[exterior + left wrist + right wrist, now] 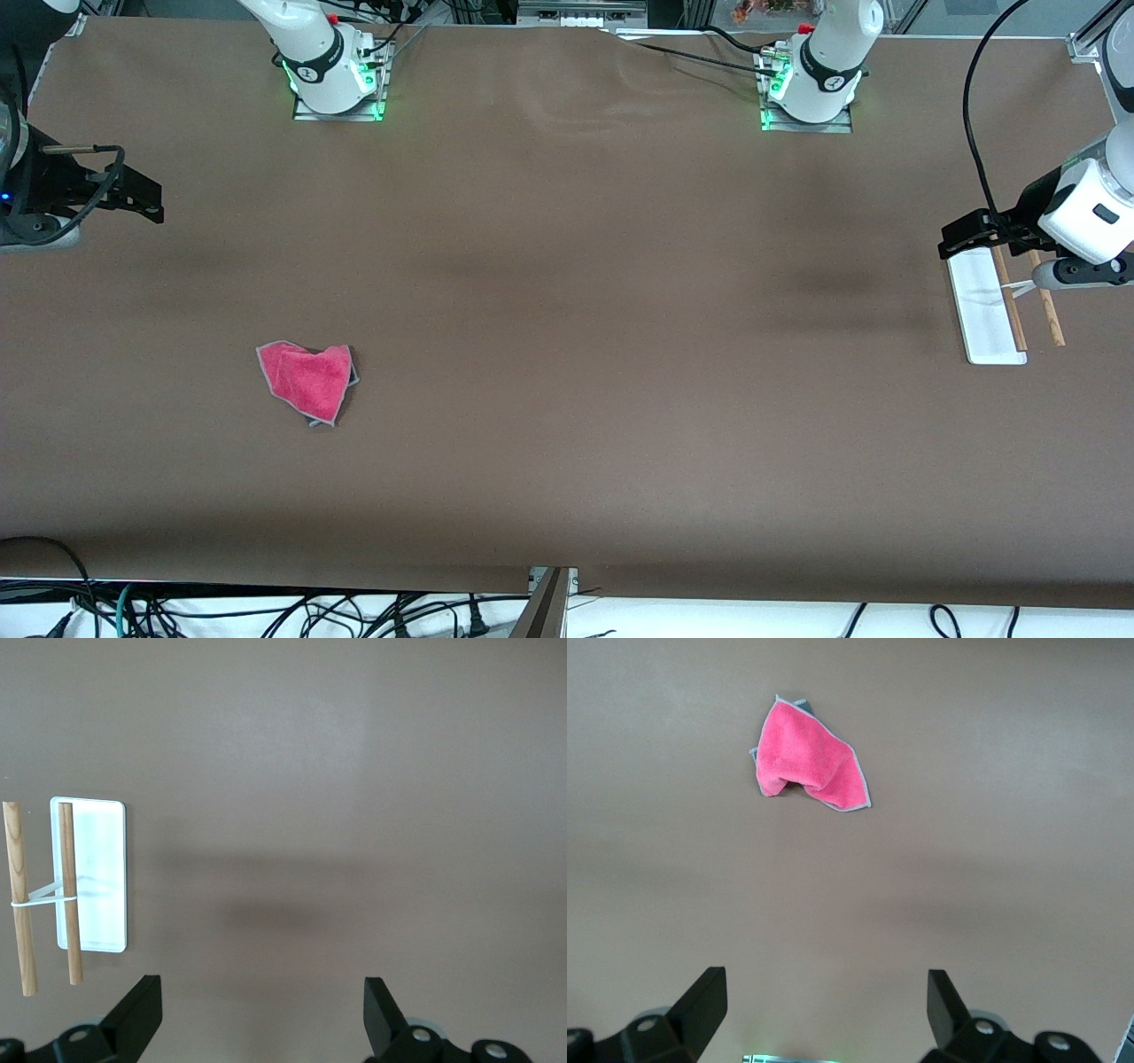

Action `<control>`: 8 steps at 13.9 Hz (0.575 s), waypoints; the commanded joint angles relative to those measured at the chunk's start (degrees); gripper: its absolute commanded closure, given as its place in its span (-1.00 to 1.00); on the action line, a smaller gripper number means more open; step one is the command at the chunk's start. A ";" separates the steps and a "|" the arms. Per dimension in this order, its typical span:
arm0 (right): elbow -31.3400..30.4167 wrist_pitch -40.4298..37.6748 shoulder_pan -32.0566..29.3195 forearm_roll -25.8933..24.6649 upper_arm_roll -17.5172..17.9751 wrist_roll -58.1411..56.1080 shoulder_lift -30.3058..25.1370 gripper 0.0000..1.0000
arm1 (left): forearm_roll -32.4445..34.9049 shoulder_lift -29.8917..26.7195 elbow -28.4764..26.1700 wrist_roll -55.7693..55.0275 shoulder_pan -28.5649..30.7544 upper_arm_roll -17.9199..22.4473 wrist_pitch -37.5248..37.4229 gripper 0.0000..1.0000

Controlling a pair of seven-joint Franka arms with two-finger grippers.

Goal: Pass towel and hang on rack

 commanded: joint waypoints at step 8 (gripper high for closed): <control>1.48 -0.11 -0.64 1.27 0.28 0.39 0.50 -1.00 | 1.34 0.28 0.76 -0.54 1.16 -0.35 0.70 -1.00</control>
